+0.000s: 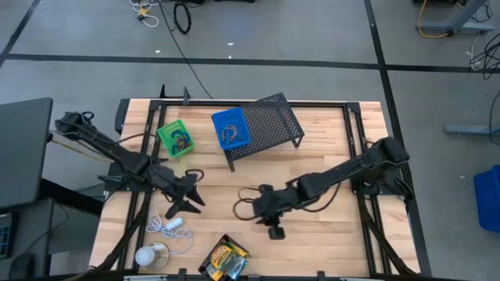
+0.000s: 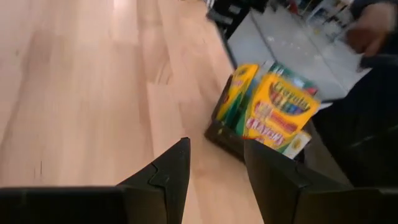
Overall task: Pick & Place Office Desk Supplies
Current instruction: Put the black bin on the shelf
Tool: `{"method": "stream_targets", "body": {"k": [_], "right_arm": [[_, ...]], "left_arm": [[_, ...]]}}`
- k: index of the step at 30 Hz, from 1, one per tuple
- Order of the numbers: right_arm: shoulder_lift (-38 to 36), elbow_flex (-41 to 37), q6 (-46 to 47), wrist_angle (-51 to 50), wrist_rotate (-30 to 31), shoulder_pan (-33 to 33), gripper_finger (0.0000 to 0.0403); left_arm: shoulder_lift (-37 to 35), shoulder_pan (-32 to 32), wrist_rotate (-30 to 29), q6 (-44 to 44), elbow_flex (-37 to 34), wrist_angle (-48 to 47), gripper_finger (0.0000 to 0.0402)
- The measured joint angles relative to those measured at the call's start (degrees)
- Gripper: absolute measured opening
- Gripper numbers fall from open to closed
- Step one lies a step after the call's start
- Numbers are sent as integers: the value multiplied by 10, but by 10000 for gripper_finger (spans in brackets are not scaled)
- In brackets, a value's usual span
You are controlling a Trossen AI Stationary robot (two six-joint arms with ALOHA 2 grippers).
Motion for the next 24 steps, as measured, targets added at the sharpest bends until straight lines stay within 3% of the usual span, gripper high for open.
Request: {"method": "stream_targets", "body": {"k": [8, 15, 24], "right_arm": [[83, 105, 68, -6, -42, -7, 104], [149, 165, 114, 0, -90, -1, 139], [194, 201, 191, -1, -92, -1, 173]], "left_arm": [[46, -63, -77, -2, 0, 17, 162], [49, -93, -83, 22, 0, 30, 162], [49, -111, -88, 35, 0, 33, 162]]}}
